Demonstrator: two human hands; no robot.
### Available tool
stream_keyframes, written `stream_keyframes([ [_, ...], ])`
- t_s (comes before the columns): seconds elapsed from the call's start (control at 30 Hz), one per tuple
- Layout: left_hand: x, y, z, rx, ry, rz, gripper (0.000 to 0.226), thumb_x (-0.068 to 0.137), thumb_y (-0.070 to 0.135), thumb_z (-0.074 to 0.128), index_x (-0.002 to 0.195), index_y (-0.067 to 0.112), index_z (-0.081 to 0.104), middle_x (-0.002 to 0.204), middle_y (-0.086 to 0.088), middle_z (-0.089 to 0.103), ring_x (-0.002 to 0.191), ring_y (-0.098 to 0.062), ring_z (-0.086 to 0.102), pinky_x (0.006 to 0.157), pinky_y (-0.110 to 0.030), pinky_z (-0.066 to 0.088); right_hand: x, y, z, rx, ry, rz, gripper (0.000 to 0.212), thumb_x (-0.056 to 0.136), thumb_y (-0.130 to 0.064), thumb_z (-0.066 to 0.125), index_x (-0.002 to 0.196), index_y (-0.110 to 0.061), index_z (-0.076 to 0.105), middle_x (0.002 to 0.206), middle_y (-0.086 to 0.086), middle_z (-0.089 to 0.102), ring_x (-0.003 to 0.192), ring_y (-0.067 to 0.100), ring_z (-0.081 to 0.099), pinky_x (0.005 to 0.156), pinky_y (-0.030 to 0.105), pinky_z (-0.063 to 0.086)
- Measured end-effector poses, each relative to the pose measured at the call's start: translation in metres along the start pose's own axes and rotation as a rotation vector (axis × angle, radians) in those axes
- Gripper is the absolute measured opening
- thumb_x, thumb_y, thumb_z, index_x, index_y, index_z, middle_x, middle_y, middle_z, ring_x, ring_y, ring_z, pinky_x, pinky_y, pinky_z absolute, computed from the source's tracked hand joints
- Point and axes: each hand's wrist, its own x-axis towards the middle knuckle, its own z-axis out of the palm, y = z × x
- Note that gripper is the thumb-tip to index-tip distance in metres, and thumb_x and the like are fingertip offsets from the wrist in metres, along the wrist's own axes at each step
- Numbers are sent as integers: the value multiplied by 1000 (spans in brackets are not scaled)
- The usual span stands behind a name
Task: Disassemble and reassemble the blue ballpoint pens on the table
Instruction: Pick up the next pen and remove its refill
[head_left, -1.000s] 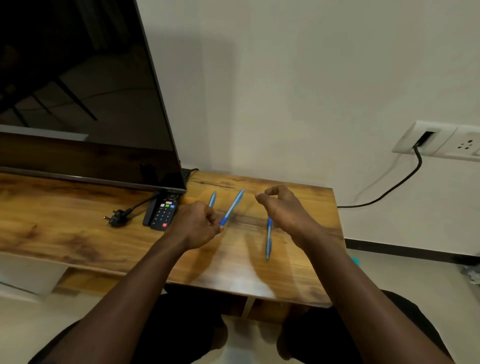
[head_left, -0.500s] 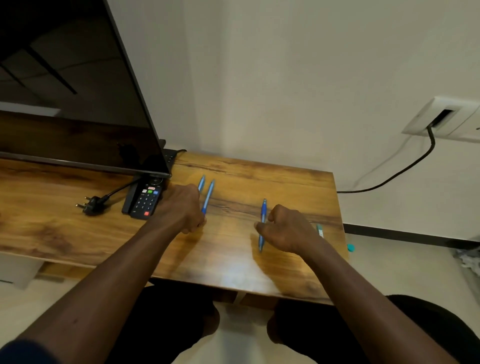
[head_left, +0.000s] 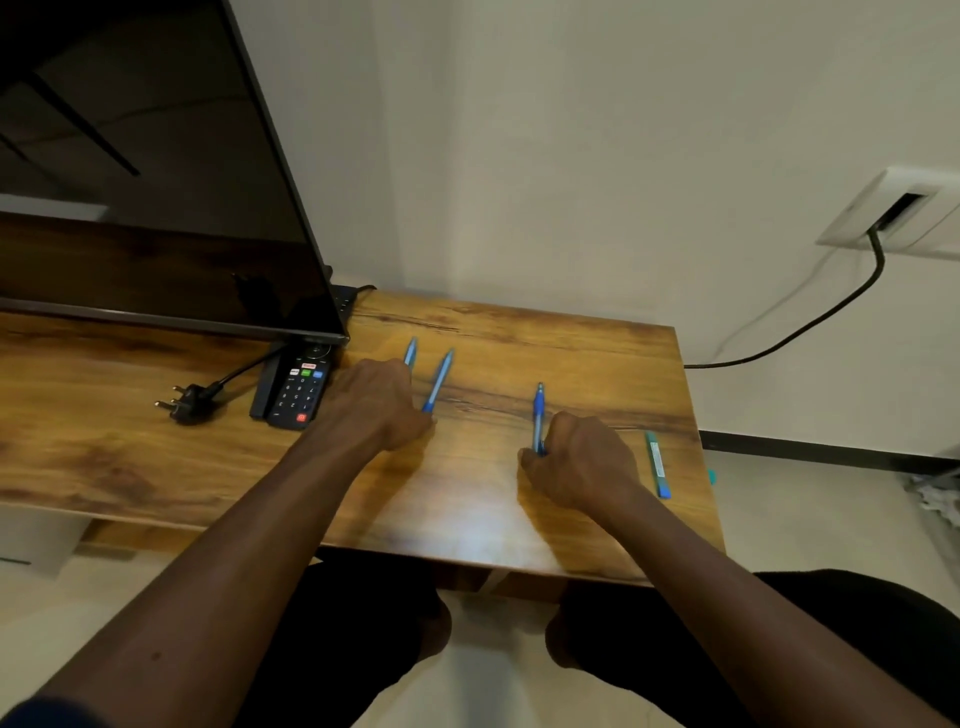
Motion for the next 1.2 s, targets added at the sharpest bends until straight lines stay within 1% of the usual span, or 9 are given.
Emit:
stream_keyframes([
  [0.13,-5,5,-13,-23,53,43,35,86,56,77,95,23,70,95,2,71,91,-21,65,71,-35,53,3,4,-7,152,-21,18,26,91,-34,69,105,-14,59,90,1,61,85,18,63,70,31,53],
  [0.27,-13,18,-24,-204,122,63,31,87,59,74,96,30,68,95,8,70,95,-19,65,78,-36,54,7,7,-20,353,-30,19,20,88,-33,68,95,-14,63,83,4,72,76,22,72,76,44,62],
  [0.43,-19,26,-32,-615,127,126,44,89,52,76,124,28,65,98,10,74,96,-15,71,88,-42,59,5,15,-54,403,27,-50,15,89,-35,68,89,-21,64,74,0,75,71,20,72,74,44,62],
  [0.57,-21,40,-41,-1031,23,135,56,95,40,75,143,23,54,110,-3,72,91,-19,77,80,-37,65,2,23,-67,255,70,-113,12,88,-40,65,89,-29,62,74,-4,70,66,17,66,59,34,52],
  [0.7,-18,54,-41,-1086,-46,144,57,100,35,69,152,29,45,118,1,69,100,-20,74,79,-33,62,3,31,-83,257,65,-217,7,95,-39,59,96,-33,62,76,-4,72,72,17,67,68,41,57],
  [0.83,-14,72,-38,-1137,-66,168,28,105,19,62,132,15,66,113,-8,74,92,-16,73,75,-27,63,2,42,-94,300,76,-313,8,101,-34,58,102,-33,65,75,-4,69,70,17,64,66,40,53],
  [0.93,-7,81,-36,-1210,-78,193,17,103,12,63,110,4,77,91,-10,76,76,-14,69,70,-23,61,5,51,-102,478,116,-288,11,101,-32,59,98,-29,69,68,-6,61,60,10,53,55,29,44],
  [1.0,-4,86,-35,-1256,-102,194,17,102,12,65,109,3,77,84,-9,74,74,-14,69,72,-25,62,8,55,-108,709,146,-230,15,101,-31,61,97,-23,73,73,-4,59,66,10,54,62,34,52],
  [1.2,-7,108,-36,-1459,-147,200,13,96,8,72,106,2,77,90,-13,74,73,-14,68,73,-28,63,15,51,-118,1457,267,0,15,101,-21,60,107,-13,73,82,2,59,78,15,58,69,28,55],
])
